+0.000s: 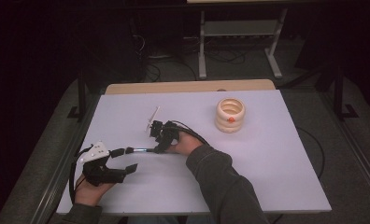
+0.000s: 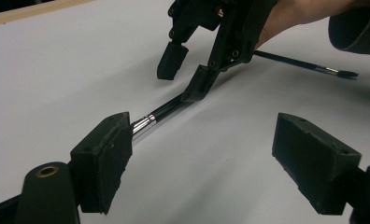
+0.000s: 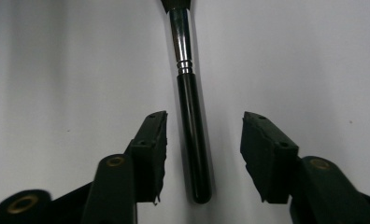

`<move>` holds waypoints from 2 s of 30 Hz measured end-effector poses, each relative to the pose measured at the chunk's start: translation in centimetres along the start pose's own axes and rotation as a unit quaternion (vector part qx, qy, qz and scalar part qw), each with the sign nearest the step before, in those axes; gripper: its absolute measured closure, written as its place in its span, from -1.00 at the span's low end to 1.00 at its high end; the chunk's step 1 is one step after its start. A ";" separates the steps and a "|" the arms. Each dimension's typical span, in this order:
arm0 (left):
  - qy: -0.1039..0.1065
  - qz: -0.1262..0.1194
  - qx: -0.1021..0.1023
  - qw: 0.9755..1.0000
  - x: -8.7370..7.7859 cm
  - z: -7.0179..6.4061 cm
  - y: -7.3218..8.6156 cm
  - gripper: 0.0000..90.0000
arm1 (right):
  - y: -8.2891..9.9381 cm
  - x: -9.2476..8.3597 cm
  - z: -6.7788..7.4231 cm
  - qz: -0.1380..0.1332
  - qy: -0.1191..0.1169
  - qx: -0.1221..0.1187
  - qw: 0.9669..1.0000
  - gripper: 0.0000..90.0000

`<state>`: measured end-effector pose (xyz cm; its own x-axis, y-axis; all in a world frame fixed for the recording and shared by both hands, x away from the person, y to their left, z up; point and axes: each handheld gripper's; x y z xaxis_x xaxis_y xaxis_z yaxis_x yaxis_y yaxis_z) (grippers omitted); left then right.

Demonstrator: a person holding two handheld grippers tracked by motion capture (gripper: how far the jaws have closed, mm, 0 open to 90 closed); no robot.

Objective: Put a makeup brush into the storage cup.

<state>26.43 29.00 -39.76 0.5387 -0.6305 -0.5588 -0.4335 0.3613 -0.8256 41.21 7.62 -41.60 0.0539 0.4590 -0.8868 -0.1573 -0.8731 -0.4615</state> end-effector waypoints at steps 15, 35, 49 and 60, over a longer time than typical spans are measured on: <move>0.002 0.001 0.002 1.000 0.0 0.0 0.0 -0.56 | 0.0 0.9 0.0 0.020 0.004 -0.020 1.000 0.47; 0.000 -0.003 -0.004 1.000 0.0 0.3 0.0 -0.55 | -0.5 1.1 0.2 0.038 -0.009 -0.039 0.998 0.74; -0.003 -0.005 -0.009 1.000 -0.1 0.5 0.1 -0.55 | -0.6 1.0 0.0 0.037 -0.016 -0.030 0.999 0.75; -0.003 -0.009 -0.011 1.000 -0.2 0.4 0.1 -0.55 | -0.1 -0.9 -0.1 0.007 -0.011 -0.024 1.000 0.75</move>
<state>26.55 29.45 -39.75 0.5503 -0.6333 -0.5442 -0.4391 0.3349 -0.8337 41.26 7.26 -40.80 0.0307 0.4498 -0.8926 -0.1111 -0.8859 -0.4503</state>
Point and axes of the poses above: each handheld gripper's, and its own axes: x roughly forward along the jaws, y roughly out of its underside, z roughly to its left, and after that the axes turned 2 degrees about z, right-handed
